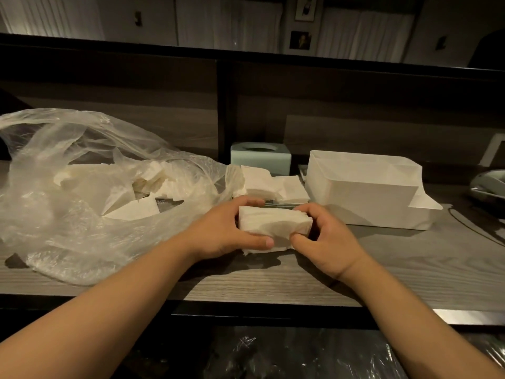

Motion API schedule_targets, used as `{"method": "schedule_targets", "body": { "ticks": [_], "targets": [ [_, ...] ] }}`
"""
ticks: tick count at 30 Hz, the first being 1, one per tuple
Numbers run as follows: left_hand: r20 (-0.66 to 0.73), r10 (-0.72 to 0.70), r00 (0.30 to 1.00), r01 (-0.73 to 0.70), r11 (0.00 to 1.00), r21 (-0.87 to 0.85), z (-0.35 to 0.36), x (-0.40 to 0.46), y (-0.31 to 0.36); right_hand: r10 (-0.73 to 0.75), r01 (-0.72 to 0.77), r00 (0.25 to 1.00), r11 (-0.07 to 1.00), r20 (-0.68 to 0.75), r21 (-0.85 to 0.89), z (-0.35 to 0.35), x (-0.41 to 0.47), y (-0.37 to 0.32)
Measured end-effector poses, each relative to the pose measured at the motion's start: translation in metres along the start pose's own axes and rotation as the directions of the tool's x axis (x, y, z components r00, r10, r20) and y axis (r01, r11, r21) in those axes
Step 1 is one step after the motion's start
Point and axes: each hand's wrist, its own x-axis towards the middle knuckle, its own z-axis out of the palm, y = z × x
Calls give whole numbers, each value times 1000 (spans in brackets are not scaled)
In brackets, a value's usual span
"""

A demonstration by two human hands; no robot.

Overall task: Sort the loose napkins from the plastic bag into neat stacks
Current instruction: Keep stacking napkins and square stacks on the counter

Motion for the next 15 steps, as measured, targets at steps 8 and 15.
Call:
{"method": "schedule_targets", "body": {
  "ticks": [8,15],
  "targets": [
    [-34,6,999,-10,993,-119,2,1,-2,24,-27,1000,903,-12,-428,5,0,7],
    [-21,44,999,-44,999,-9,1,1,-1,62,-15,996,808,59,-590,10,-1,3]
  ]
}}
